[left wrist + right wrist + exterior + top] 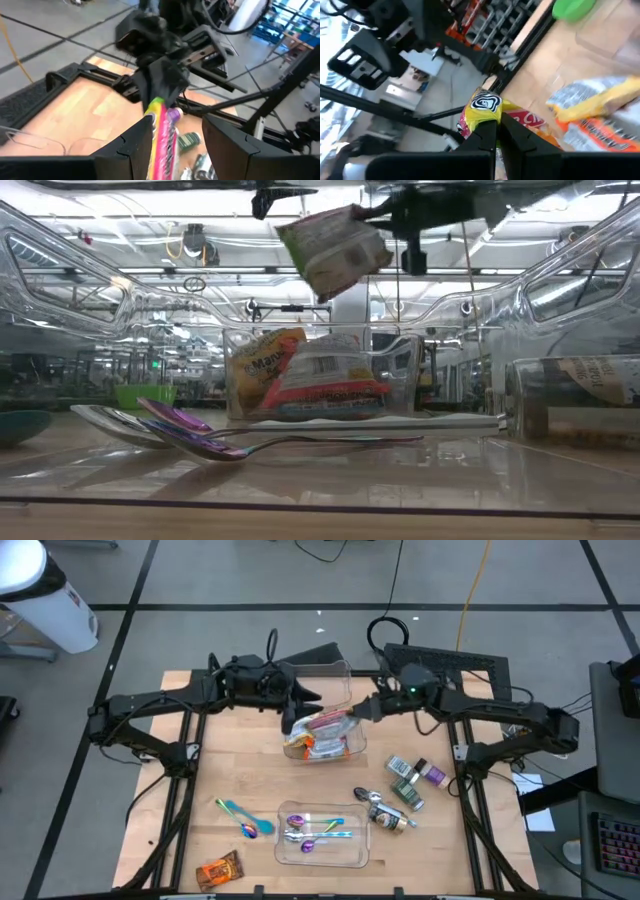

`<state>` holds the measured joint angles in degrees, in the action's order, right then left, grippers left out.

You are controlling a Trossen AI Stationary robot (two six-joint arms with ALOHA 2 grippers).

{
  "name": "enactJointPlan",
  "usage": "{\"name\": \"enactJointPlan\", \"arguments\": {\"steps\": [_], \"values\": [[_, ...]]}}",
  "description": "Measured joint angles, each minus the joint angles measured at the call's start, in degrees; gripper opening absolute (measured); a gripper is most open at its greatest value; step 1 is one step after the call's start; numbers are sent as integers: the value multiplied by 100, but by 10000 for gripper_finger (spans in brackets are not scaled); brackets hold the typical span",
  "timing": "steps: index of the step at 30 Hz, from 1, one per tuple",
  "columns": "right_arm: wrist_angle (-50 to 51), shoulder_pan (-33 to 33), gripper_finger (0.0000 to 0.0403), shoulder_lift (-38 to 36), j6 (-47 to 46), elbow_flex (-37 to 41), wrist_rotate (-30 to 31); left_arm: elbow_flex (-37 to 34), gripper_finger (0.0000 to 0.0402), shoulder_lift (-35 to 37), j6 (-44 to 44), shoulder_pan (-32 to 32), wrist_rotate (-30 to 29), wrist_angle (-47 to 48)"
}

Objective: Pick & Place Food Item
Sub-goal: Put the green noodle pack into the middle transparent bin

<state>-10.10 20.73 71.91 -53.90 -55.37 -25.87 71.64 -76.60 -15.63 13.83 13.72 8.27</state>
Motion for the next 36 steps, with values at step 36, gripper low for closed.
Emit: {"name": "enactJointPlan", "arguments": {"steps": [36], "values": [[1402, 699, 7, 1122, 2229, 11, -125, 1, 177, 0, -106, -124, -50, 363]]}}
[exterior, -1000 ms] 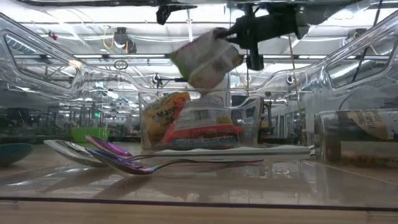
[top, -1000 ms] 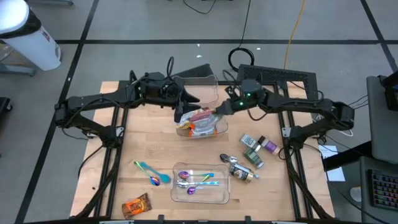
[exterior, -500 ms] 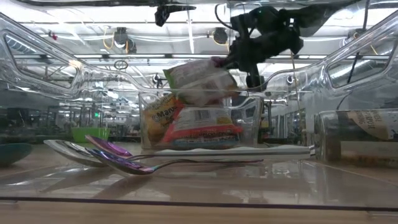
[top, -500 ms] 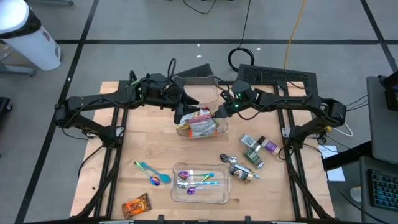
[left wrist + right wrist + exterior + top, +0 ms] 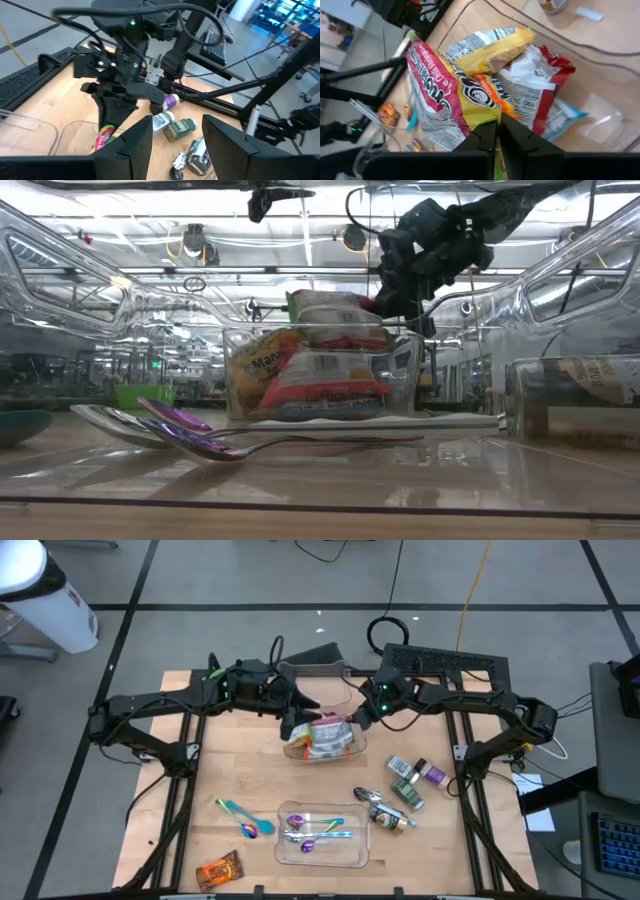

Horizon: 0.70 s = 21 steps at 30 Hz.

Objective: Pick & Place Food Item
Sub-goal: Put the green noodle pack into the middle transparent bin

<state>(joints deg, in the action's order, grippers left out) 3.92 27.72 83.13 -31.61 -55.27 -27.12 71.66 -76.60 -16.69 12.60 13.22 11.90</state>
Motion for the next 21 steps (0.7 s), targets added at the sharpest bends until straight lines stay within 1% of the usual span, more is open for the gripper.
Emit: {"name": "enactJointPlan", "arguments": {"steps": [6, 9, 14, 21], "values": [[24, 79, 31, 0, 200, 0, -23, -1, 177, 0, 30, 0, -173, 2], [32, 119, 56, 0, 252, 0, -158, 0, 177, 0, 35, 0, -174, 2], [72, 192, 109, 0, 281, 0, -166, 0, 177, 0, 46, 0, -175, 2], [46, 601, 161, -259, 433, 0, -244, 0, 177, 0, 46, 0, -175, 4]]}}
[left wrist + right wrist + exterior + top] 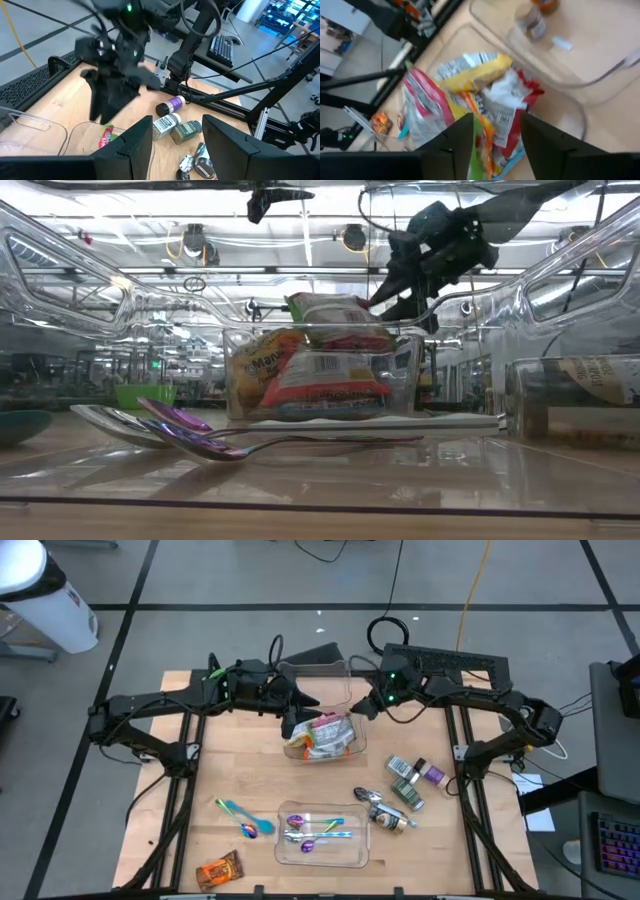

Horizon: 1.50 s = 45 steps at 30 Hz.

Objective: Pick & Place Food Item
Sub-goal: Put the green noodle pack into the middle transparent bin, then put the light blue spoon into the bottom transparent bin

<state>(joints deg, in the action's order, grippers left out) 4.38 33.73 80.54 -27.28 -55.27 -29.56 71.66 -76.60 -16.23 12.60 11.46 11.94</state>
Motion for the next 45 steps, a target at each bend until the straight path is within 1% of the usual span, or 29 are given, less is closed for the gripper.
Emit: {"name": "enactJointPlan", "arguments": {"steps": [5, 9, 12, 17, 19, 23, 31, 38, 41, 45], "values": [[-195, 227, 185, -273, -109, 0, -75, 2, 177, -164, 90, 0, -5, 16], [-790, 128, 193, -419, -86, -7, -378, 2, 177, -637, 75, 4, 62, 23], [-1062, 11, 193, -431, -172, -7, -376, 2, 177, -1060, -32, 4, 200, -73], [-1095, -58, 185, -429, -147, -7, -368, 0, 177, -1619, -298, 2, 455, -244], [-1099, -58, 182, -429, -140, -7, -365, 0, 177, -1780, -318, 2, 425, -348], [-1100, -4, 178, -429, -47, -7, -370, 0, 177, -1995, -302, 7, 159, -313], [-1123, 79, 182, -429, -472, -7, -374, 0, 177, -1910, -330, 68, 81, -382], [-1254, 67, 173, -429, -579, -4, -371, 0, 177, -1795, -404, 92, 165, -1217], [-1357, 66, 172, -429, -951, -4, -359, 0, 177, -1795, -512, 77, 332, -1695], [-1408, 66, 174, -429, -1260, -4, -358, 0, 177, -1797, -558, 35, 351, -2019]]}}
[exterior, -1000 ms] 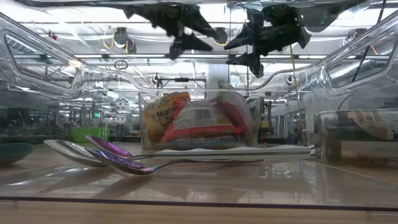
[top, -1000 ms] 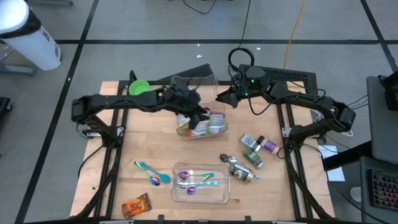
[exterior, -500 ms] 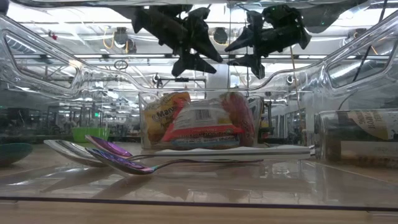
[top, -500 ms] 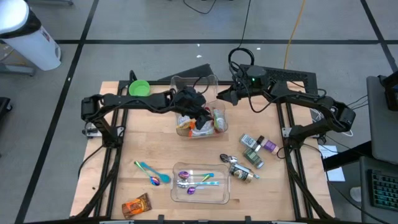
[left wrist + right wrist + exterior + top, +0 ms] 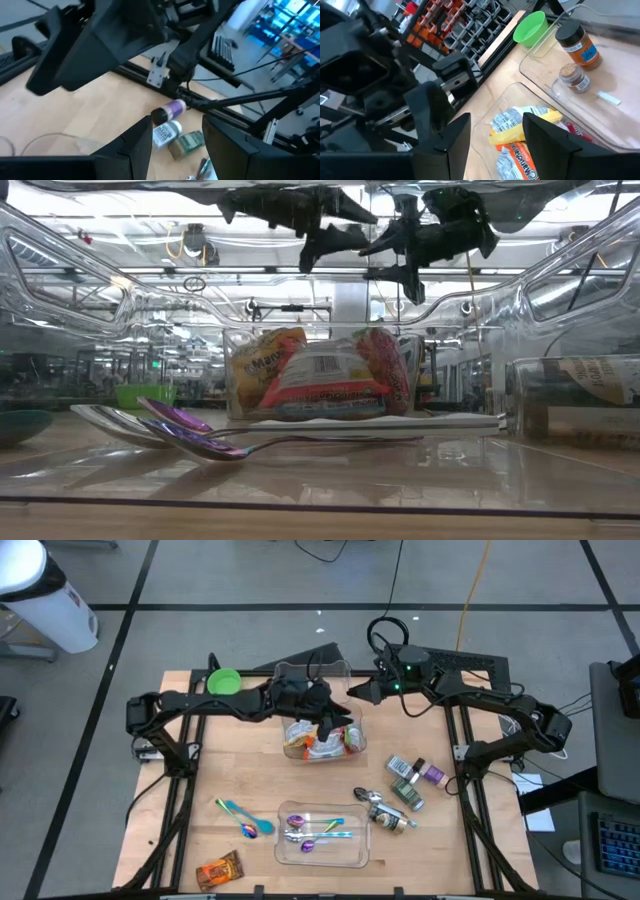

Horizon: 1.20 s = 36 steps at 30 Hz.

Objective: Pick & Place Food Item
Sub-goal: Put the light blue spoon into the bottom transparent bin

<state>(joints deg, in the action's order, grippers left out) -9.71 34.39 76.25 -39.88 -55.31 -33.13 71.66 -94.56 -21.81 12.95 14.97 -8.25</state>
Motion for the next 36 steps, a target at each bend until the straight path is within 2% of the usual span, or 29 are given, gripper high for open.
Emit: {"name": "enactJointPlan", "arguments": {"steps": [4, 7, 10, 14, 18, 22, 27, 32, 36], "values": [[-95, 0, 173, 0, -151, 7, 36, 0, 177, 2, -549, 4, 163, -272], [-355, -19, 171, 2, -638, 7, 33, 0, 177, 1, -967, 17, 490, -261], [-1029, -205, 171, 2, -833, 9, -11, -2, 177, 152, -1405, 19, 968, -277], [-2443, -539, 171, -227, -1260, 2, -165, -7, 177, 728, -1421, -67, 1548, -145], [-3318, -882, 171, -490, -1515, 9, -145, -4, 177, 1684, -906, -316, 1597, 426], [-3541, -1227, 169, -903, -1473, 9, -156, -4, 177, 2710, -339, -682, 915, 1253], [-3487, -1713, 168, -1274, -1227, 7, -117, -4, 177, 3762, 20, -1411, -410, 2158], [-3383, -2358, 167, -1470, -1082, 7, -119, 2, 177, 4538, 11, -2355, -1629, 3007], [-2845, -2931, 166, -1449, -982, 7, 0, 2, 177, 4747, -520, -3048, -2104, 3811]]}}
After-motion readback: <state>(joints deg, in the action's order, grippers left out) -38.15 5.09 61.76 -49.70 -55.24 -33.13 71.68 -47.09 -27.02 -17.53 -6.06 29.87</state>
